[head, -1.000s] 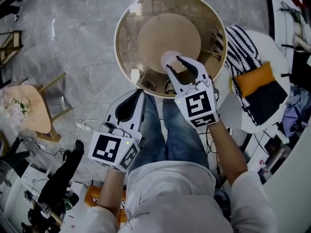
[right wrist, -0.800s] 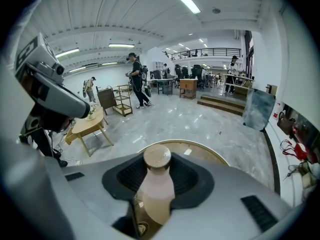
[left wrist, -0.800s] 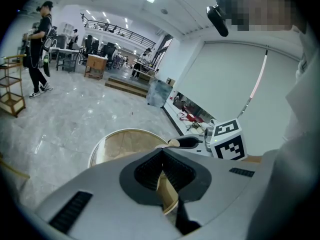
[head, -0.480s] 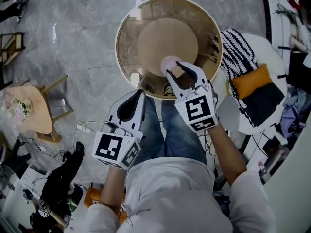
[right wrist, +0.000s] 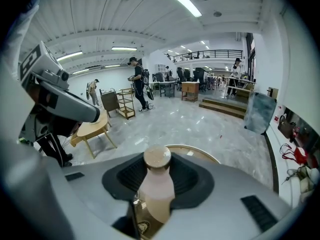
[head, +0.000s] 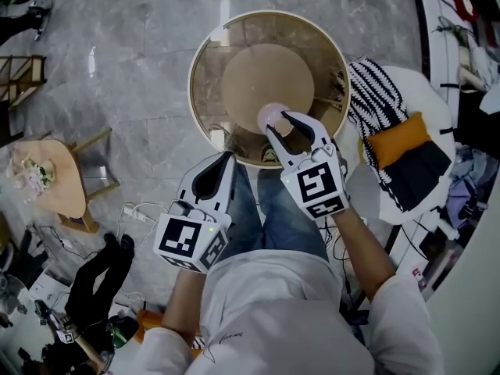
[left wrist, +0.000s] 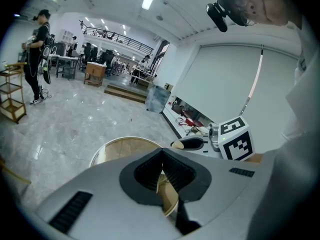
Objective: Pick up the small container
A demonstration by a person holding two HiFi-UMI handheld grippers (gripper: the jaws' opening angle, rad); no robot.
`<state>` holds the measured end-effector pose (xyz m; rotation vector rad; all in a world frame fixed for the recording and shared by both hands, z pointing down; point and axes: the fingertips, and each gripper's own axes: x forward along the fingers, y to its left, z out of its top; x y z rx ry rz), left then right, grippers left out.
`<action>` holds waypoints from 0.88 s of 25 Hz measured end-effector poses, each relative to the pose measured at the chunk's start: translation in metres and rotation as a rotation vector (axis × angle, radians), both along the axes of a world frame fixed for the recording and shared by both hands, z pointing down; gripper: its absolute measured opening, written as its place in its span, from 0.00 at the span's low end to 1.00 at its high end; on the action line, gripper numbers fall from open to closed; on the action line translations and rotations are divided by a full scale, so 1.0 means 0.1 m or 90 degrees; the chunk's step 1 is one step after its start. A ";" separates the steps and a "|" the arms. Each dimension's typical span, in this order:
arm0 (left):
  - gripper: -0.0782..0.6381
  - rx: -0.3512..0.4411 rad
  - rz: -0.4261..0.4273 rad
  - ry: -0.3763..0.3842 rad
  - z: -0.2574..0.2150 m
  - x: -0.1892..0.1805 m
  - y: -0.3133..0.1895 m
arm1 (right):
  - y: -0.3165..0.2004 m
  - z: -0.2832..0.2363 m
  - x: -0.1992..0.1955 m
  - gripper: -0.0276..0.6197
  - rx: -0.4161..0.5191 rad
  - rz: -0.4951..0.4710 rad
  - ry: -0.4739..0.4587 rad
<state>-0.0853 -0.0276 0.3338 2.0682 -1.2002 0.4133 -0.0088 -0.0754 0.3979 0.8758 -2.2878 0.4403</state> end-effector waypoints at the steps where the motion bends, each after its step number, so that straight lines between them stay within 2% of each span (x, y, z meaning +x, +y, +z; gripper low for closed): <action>1: 0.13 0.002 0.000 0.000 -0.02 0.01 0.01 | 0.01 -0.02 0.01 0.27 -0.001 0.000 -0.001; 14: 0.13 0.019 -0.007 -0.001 -0.25 0.03 0.09 | 0.15 -0.31 0.00 0.27 0.002 -0.035 0.011; 22: 0.13 0.033 -0.001 -0.002 -0.40 0.10 0.15 | 0.26 -0.53 0.02 0.27 0.003 -0.041 -0.001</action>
